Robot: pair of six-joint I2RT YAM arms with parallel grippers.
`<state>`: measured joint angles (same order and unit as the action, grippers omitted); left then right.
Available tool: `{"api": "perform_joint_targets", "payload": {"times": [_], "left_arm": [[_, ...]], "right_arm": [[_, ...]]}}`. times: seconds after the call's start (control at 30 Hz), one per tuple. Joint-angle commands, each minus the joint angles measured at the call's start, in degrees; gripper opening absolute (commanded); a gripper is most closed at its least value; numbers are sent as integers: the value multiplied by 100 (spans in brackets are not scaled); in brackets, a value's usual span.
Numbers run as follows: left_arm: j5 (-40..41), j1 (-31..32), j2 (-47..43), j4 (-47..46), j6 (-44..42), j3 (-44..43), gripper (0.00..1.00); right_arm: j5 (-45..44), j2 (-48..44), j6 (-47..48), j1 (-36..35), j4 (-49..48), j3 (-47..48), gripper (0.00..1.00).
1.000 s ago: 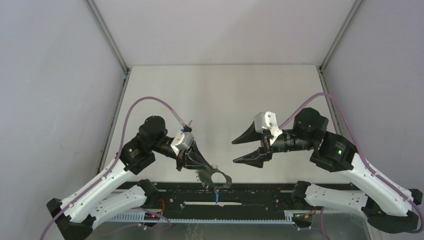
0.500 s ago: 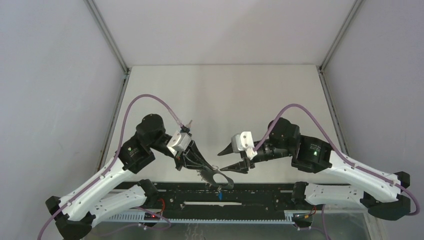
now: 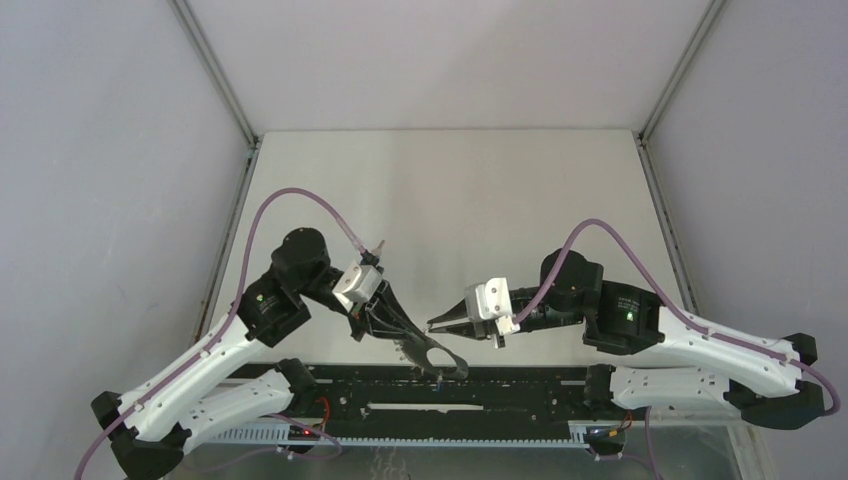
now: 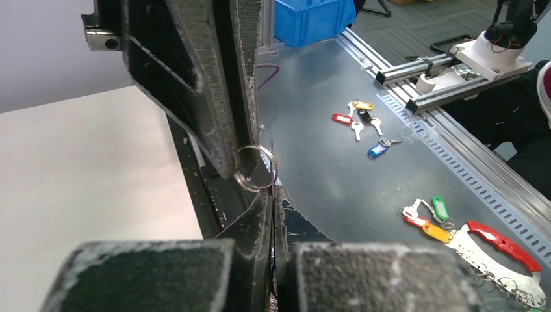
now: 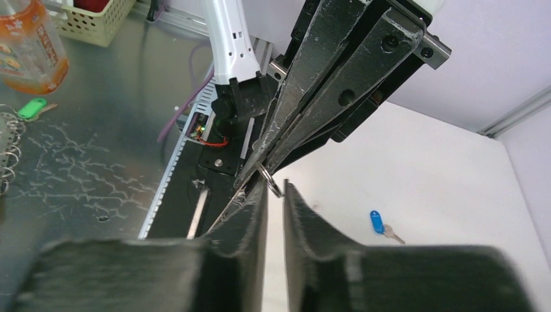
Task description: Put the keys on the keyring
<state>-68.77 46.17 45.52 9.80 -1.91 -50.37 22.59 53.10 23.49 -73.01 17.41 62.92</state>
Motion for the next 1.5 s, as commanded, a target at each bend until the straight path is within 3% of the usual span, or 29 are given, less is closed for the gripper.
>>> {"api": "perform_joint_targets", "payload": {"times": [0.0,0.13,0.23,0.43,0.47,0.63,0.8,1.0,1.37,1.47], "left_arm": [[-65,22,-12,-251,78,-333,0],[-40,21,-25,-252,57,-311,0],[73,23,-29,-203,-15,-300,1],[1237,-196,-104,634,-1055,-353,58],[1479,-204,-115,911,-1489,-404,64],[2240,-214,-156,1906,-2603,-781,74],[2397,-216,-206,2377,-3090,-1097,73],[1790,-214,-223,2702,-3161,-1155,64],[2241,-162,-133,1675,-2365,-895,53],[2116,-158,-147,1681,-2307,-866,45]], "right_arm": [[172,-53,26,-73,-203,1,14],[366,-88,34,-77,-13,2,2],[320,-136,-43,-73,71,2,0],[-403,-72,-684,-58,364,236,0],[-551,-5,-788,-49,523,343,0],[-1115,355,-1355,-20,1185,825,0],[-1471,509,-1570,5,1480,1080,0],[-1661,551,-1877,124,1450,1153,0],[-1974,1536,-2161,131,2625,2308,0],[-2109,1898,-2188,100,3042,2655,0]]}}
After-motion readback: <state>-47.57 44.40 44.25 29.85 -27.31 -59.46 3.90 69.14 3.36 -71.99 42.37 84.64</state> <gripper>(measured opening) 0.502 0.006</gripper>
